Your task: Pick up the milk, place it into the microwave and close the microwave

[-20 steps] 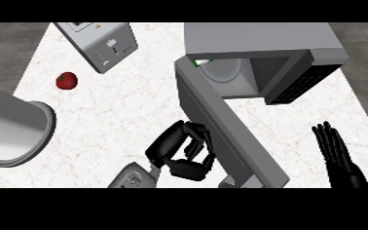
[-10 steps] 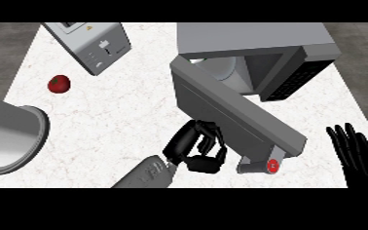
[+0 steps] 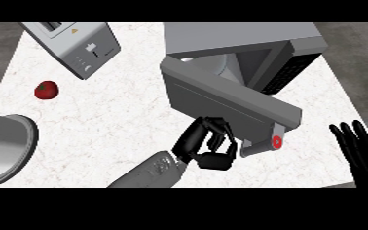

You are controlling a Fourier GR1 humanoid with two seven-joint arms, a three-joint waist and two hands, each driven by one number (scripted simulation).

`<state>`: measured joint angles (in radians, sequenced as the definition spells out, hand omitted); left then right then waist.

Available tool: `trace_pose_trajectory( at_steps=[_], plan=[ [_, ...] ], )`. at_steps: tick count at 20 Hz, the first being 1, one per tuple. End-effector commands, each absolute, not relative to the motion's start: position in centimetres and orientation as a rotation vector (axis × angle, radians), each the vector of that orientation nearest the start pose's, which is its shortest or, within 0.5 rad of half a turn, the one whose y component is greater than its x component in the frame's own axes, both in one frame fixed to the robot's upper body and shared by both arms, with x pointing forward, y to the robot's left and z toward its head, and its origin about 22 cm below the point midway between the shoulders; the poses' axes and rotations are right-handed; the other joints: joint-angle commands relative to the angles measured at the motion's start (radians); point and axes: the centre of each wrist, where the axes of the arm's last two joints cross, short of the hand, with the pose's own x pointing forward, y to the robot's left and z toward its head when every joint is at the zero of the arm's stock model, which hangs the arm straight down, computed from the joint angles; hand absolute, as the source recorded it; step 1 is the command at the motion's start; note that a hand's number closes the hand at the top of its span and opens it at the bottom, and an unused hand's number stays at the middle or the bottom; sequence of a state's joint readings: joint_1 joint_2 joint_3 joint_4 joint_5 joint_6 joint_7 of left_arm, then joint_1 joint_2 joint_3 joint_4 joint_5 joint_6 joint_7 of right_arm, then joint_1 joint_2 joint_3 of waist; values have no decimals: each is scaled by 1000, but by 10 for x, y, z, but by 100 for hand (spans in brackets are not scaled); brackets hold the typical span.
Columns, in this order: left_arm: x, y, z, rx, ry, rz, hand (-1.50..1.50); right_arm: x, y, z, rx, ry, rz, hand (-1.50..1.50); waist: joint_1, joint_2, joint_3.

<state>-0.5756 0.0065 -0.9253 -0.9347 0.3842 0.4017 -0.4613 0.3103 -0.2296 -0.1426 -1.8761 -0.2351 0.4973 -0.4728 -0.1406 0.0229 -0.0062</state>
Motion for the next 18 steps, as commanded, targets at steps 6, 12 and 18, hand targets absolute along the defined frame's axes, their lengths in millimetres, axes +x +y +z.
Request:
trace_pose_trajectory(
  at_steps=[6,12,18],
  plan=[
    [282,11,-10,-274,-1868,-363,150,168,-328,74,299,-2083,370,-150,-52,9,-2],
    [303,7,7,-178,-1835,-264,-150,173,-338,87,283,-2089,411,-150,-93,20,1],
    [318,6,16,-88,-1802,-200,-150,186,-358,138,8,-2209,592,-150,-120,25,0]
  ],
)
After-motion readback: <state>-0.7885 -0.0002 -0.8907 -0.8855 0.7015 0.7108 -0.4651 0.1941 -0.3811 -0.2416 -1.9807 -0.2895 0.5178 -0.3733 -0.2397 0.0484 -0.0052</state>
